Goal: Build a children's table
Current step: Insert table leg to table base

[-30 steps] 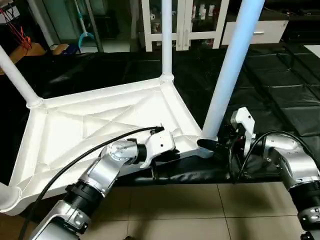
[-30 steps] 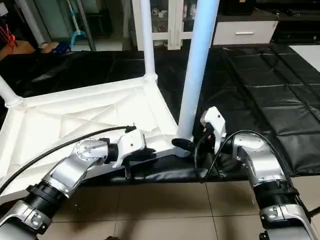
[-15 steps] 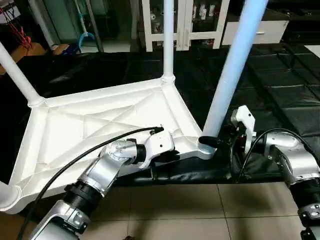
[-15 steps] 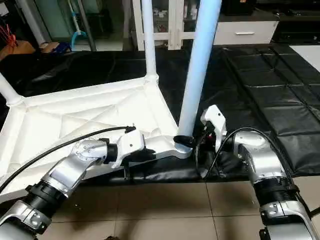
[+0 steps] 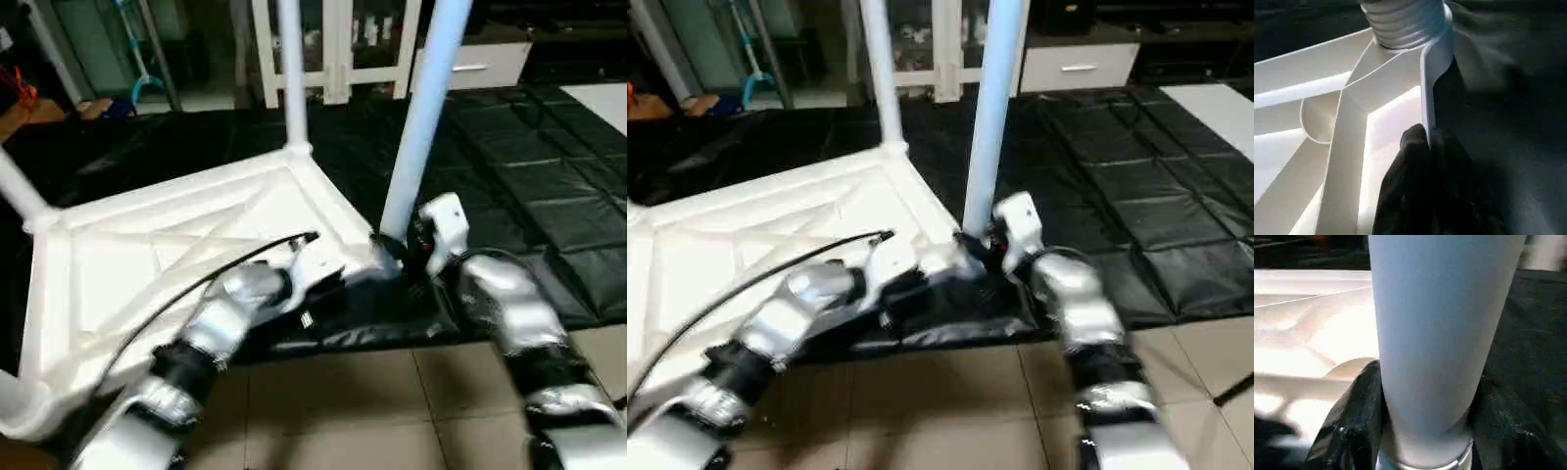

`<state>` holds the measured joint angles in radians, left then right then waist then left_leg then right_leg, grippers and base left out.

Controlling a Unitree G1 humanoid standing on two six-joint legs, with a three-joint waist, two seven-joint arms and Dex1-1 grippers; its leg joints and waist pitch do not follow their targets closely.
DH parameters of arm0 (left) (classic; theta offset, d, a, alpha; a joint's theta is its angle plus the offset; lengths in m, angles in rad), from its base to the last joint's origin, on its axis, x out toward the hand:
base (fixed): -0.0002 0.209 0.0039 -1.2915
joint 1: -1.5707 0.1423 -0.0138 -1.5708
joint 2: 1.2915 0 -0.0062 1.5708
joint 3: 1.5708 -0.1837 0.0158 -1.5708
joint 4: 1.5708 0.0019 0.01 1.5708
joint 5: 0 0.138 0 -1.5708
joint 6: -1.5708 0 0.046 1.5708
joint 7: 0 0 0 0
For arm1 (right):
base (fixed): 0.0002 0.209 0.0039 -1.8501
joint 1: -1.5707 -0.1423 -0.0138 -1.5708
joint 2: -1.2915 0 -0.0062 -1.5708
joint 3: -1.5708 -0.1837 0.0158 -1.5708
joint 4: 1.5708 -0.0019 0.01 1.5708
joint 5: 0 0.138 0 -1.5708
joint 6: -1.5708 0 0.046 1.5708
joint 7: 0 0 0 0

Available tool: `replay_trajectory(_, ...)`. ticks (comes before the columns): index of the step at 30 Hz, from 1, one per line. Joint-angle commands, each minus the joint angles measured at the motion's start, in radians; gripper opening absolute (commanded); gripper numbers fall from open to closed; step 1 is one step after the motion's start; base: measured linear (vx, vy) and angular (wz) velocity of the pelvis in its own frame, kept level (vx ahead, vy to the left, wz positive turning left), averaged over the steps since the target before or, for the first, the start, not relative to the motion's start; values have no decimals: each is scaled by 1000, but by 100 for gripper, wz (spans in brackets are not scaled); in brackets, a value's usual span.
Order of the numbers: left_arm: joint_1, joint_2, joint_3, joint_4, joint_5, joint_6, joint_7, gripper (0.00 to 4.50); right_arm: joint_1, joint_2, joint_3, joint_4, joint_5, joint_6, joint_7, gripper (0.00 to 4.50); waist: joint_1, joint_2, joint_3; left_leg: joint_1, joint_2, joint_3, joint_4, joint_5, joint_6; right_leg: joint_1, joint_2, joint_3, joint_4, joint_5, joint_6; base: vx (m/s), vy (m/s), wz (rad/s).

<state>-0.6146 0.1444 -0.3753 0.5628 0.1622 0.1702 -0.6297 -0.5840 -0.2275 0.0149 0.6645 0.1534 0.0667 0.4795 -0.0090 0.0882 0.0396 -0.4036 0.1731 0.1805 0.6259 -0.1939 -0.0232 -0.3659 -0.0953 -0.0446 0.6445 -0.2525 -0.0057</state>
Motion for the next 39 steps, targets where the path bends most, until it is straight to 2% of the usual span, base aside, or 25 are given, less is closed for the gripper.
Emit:
replay_trajectory(1,-44,-40,41,19,13,-1,125,0,-23,31,-57,58,-37,-10,-221,199,-3,-2,-59,26,50,-27,-92,-228,9,24,-52,29,-87,-4,-245,0,0,0)
replay_trajectory(2,-51,-51,45,30,16,-2,152,0,-29,48,-62,65,-39,-18,-259,199,-5,-8,-64,23,49,-28,-89,-184,23,30,-51,27,-84,57,-246,0,0,0)
replay_trajectory(3,-55,-56,47,34,18,-2,164,0,-32,55,-64,68,-40,-22,-275,199,-2,-6,-66,22,49,-28,-86,-159,32,31,-52,26,-80,89,-249,0,0,0)
replay_trajectory(5,-76,-95,64,66,15,0,224,0,-62,124,-73,93,-39,-60,-351,199,-2,-1,-75,19,46,-27,-72,-51,92,31,-53,24,-68,233,-262,0,0,0)
replay_trajectory(6,-80,-100,66,72,15,-3,227,0,-70,137,-73,99,-37,-69,-352,199,-1,-2,-78,18,46,-27,-69,-22,107,33,-53,23,-65,268,-264,0,0,0)
replay_trajectory(7,-82,-103,67,81,11,-16,221,0,-83,153,-73,109,-29,-78,-338,199,4,-5,-90,16,46,-29,-54,79,167,33,-51,20,-50,396,-267,0,0,0)
replay_trajectory(9,-82,-104,67,84,10,-21,217,0,-88,157,-72,112,-29,-81,-334,199,9,-4,-91,15,44,-28,-48,136,203,29,-49,17,-46,446,-269,0,0,0)
replay_trajectory(10,-79,-100,63,81,9,-27,205,0,-92,157,-70,117,-27,-87,-324,199,12,-4,-86,12,46,-26,-48,138,224,26,-52,17,-47,440,-271,0,0,0)
replay_trajectory(11,-75,-97,60,79,9,-32,197,0,-96,157,-68,121,-28,-93,-321,199,15,-6,-84,13,48,-24,-50,109,229,26,-55,17,-51,399,-275,0,0,0)
replay_trajectory(12,-71,-90,56,77,10,-39,188,0,-98,155,-67,122,-27,-105,-309,199,16,-5,-83,13,49,-24,-52,90,227,26,-56,17,-53,371,-276,0,0,0)
replay_trajectory(14,-59,-79,49,73,9,-53,169,0,-93,147,-72,107,-12,-120,-266,269,17,-4,-79,15,53,-23,-57,35,212,25,-54,17,-59,284,-282,0,0,0)
replay_trajectory(16,-49,-70,44,74,6,-68,148,0,-86,136,-79,86,0,-140,-228,271,17,-4,-78,16,54,-23,-59,14,203,25,-54,18,-60,263,-283,0,0,0)
replay_trajectory(22,-30,-44,8,66,3,-138,48,0,-47,96,-80,-17,34,-113,-136,323,21,-6,-75,17,55,-21,-62,-7,194,24,-53,20,-63,248,-277,0,0,0)
replay_trajectory(27,-30,-26,-14,76,6,-191,-10,0,4,64,-70,-113,43,-76,-87,365,33,-4,-74,23,57,-20,-66,-36,174,22,-52,23,-67,215,-263,0,0,0)
replay_trajectory(28,-33,-17,-28,84,0,-245,-66,0,63,34,-55,-201,46,-43,-43,371,40,-3,-75,23,57,-20,-67,-33,165,21,-51,23,-66,218,-259,0,0,0)
replay_trajectory(29,-33,-17,-28,84,0,-245,-66,0,63,34,-55,-201,46,-43,-43,381,47,-1,-75,26,59,-19,-67,-40,158,18,-51,24,-67,220,-249,0,0,0)
replay_trajectory(30,-36,-15,-32,89,-5,-270,-98,0,106,8,-47,-258,42,-18,-22,391,44,-4,-75,23,59,-20,-69,-43,154,20,-51,24,-64,222,-250,0,0,0)
replay_trajectory(32,-40,-16,-35,94,-13,-292,-129,0,138,-15,-48,-294,38,0,-15,400,46,3,-74,24,57,-19,-72,-66,134,20,-50,24,-68,204,-244,0,0,0)
replay_trajectory(35,-49,-16,-40,106,-17,-324,-153,0,171,-34,-53,-331,41,18,-7,400,47,-1,-71,27,56,-11,-78,-134,105,17,-51,26,-76,147,-241,0,0,0)
replay_trajectory(36,-55,-14,-45,114,-15,-348,-163,0,183,-38,-51,-350,43,26,-3,400,46,2,-70,27,56,-11,-79,-144,103,16,-51,25,-78,131,-240,0,0,0)
replay_trajectory(37,-58,-15,-45,120,-15,-357,-164,0,191,-40,-47,-362,44,31,2,400,43,9,-67,28,57,-11,-86,-185,87,13,-52,25,-82,78,-232,0,0,0)
replay_trajectory(39,-67,-16,-43,138,-10,-379,-160,0,214,-43,-32,-402,48,52,18,400,41,7,-68,30,57,-11,-86,-198,76,12,-51,25,-84,68,-228,0,0,0)
